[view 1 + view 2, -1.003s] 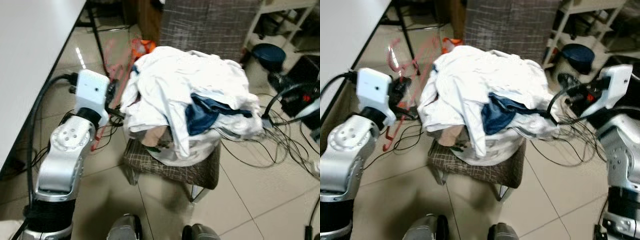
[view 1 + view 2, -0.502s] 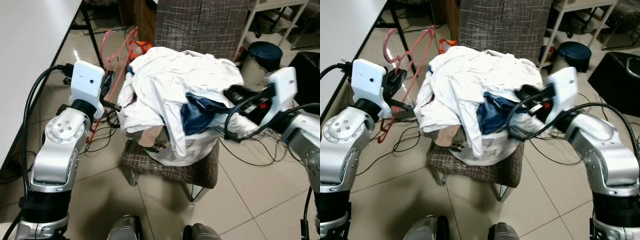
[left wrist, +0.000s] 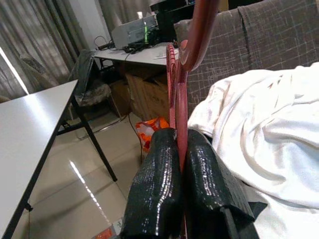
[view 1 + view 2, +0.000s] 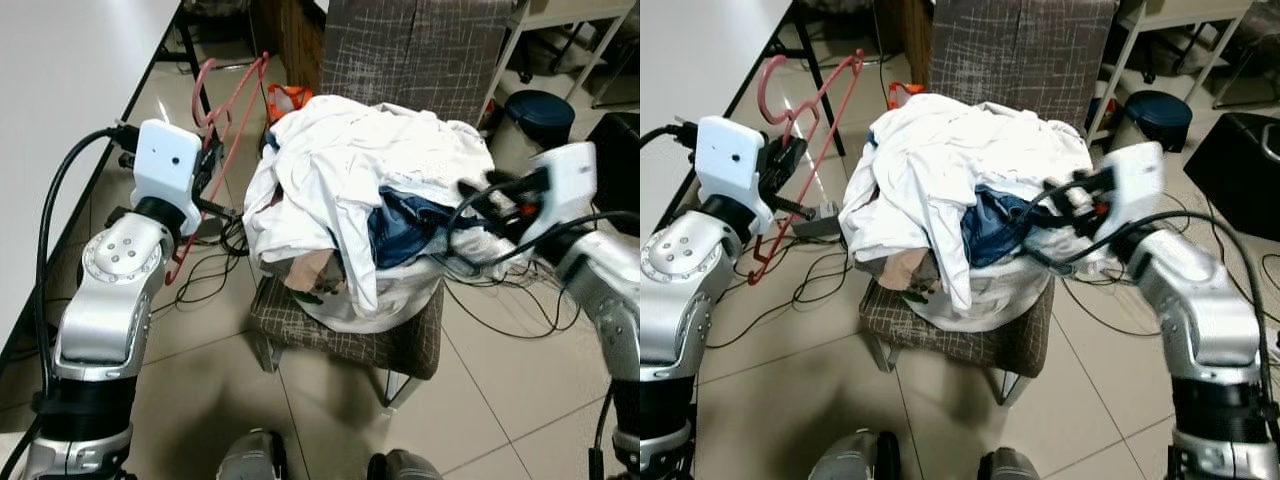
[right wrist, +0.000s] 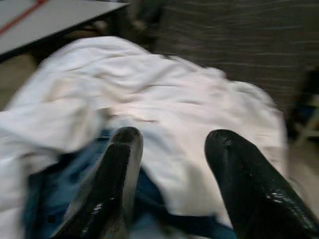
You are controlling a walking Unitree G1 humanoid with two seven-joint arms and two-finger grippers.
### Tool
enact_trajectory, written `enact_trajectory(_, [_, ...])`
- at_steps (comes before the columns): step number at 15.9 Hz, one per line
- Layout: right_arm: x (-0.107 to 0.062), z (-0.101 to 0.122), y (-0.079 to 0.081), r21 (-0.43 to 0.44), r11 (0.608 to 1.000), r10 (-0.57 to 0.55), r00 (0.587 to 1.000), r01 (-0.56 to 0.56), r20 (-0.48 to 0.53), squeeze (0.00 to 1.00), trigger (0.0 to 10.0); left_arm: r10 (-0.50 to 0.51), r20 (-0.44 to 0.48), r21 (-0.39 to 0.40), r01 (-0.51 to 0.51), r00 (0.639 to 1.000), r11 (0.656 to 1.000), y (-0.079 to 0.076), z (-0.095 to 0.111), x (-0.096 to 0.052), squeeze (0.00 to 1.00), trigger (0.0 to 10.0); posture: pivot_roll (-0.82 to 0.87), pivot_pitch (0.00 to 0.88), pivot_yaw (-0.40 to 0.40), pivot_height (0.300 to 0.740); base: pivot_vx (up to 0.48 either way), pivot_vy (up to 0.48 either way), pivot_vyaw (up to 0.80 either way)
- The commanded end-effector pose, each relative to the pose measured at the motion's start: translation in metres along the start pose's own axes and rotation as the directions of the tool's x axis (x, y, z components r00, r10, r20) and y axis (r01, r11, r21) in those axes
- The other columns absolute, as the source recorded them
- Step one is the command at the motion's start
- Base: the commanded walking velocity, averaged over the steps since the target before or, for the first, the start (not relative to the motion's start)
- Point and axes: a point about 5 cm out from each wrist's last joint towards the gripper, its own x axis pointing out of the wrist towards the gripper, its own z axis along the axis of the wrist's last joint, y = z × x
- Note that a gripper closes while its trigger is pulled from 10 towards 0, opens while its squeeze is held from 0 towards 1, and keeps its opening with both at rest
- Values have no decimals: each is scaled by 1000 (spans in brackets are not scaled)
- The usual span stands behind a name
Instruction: Hang hanger
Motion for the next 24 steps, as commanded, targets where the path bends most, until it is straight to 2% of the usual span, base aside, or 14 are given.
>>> enact_trajectory(1, [0, -3, -13, 12, 998, -69, 998, 69, 7, 1000, 10000, -16, 8, 10, 16, 1000, 1000, -1, 2, -1, 0, 10000, -56, 103, 45, 740, 0, 0, 0])
enact_trajectory(3, [5, -16, -14, 24, 999, -20, 1000, 20, -9, 1000, 10000, -18, 3, 12, 18, 1000, 1000, -1, 1, -3, 0, 10000, -49, 107, 46, 740, 0, 0, 0])
enact_trajectory(5, [9, -25, -17, -13, 1000, -21, 999, 20, -34, 1000, 10000, -18, 4, 15, 18, 1000, 1000, 0, 2, -3, 0, 10000, -40, 110, 44, 740, 0, 0, 0])
enact_trajectory(6, [10, -27, -20, -10, 1000, -22, 999, 21, -42, 898, 10000, -17, 4, 16, 17, 1000, 1000, 1, 3, -4, 0, 10000, -37, 113, 43, 740, 0, 0, 0])
enact_trajectory(7, [10, -28, -21, -7, 1000, -17, 999, 17, -42, 898, 10000, -16, 3, 16, 16, 1000, 1000, 1, 3, -4, 0, 10000, -36, 113, 42, 740, 0, 0, 0])
enact_trajectory(8, [12, -30, -23, 12, 1000, -17, 999, 17, -36, 0, 10000, -15, 1, 17, 15, 1000, 1000, 2, 2, -5, 0, 10000, -31, 118, 41, 740, 0, 0, 0])
enact_trajectory(10, [17, -35, -26, 97, 995, 14, 1000, -12, -20, 0, 10000, -18, -5, 19, 18, 1000, 1000, 1, 2, -7, 0, 10000, -27, 122, 41, 740, 0, 0, 0])
enact_trajectory(11, [18, -36, -26, 112, 993, 30, 999, -28, -17, 0, 9412, -19, -5, 19, 19, 1000, 1000, 0, 2, -7, 0, 10000, -25, 124, 40, 740, 0, 0, 0])
enact_trajectory(12, [21, -40, -27, 135, 990, 49, 999, -46, -21, 0, 0, -20, -7, 20, 20, 1000, 1000, 1, 2, -8, 0, 10000, -21, 126, 40, 740, 0, 0, 0])
enact_trajectory(16, [21, -43, -31, 184, 978, 99, 995, -93, -25, 0, 0, -80, -17, 21, 80, 997, 997, -4, 3, -10, 0, 10000, -22, 126, 40, 740, 0, 0, 0])
enact_trajectory(24, [18, -46, -46, 216, 975, 61, 998, -57, -12, 0, 0, -100, -18, 23, 100, 995, 995, -8, 2, -12, 0, 10000, -26, 114, 36, 740, 0, 0, 0])
